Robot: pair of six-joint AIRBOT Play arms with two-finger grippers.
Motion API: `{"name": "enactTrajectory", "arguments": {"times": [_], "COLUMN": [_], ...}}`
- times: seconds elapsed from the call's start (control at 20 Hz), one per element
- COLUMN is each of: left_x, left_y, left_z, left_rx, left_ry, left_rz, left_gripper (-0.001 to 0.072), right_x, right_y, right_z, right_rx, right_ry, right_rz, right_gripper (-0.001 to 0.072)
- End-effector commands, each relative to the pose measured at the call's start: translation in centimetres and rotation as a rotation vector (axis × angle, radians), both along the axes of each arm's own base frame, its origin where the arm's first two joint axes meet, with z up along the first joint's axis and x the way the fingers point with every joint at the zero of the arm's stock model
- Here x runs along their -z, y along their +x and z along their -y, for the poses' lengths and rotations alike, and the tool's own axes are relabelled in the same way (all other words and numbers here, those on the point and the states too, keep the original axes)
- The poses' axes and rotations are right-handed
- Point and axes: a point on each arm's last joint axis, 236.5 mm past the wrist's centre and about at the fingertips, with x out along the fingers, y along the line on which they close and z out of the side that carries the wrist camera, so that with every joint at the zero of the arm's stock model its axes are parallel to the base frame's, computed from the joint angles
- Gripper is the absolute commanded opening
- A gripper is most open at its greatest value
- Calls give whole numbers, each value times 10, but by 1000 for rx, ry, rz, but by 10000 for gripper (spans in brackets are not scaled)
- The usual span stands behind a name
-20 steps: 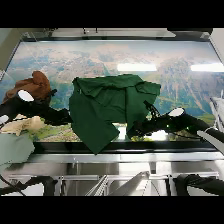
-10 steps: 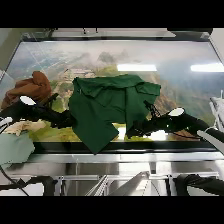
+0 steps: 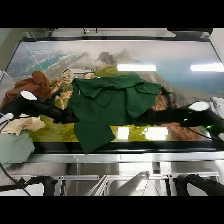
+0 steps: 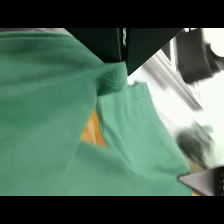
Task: Fold the shirts.
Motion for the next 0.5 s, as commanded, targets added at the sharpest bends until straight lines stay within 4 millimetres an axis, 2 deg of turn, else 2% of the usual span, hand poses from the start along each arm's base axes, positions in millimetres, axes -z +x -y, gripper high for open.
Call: {"name": "enactTrajectory", "arguments": {"times": [0.0,0.1,0.15,0.25,0.35,0.4,0.45], "left_x": [-128,-247,-312,-423,-512,-543,-561], "left_y": [22,31,25,-5,-51,-72,-86], "left_z": [-4,-9,-14,-25,-32,-35,-38], "left_rx": [-9,-65,-94,-153,-218,-252,-278], "left_ry": [-87,-135,-128,-42,73,137,199], "left_rz": [272,603,797,1151,1448,1559,1625], "left_gripper": [15,16,18,19,20,21,22], "right_x": [-114,-216,-271,-366,-437,-463,-485], "right_y": [26,34,27,0,-31,-43,-53], "right_z": [57,104,124,147,147,141,134], "right_rx": [122,255,322,420,471,479,483], "right_ry": [4,-83,-150,-301,-430,-468,-491], "right_rz": [312,610,766,1030,1228,1307,1377], "right_gripper": [24,24,25,25,25,25,26]}}
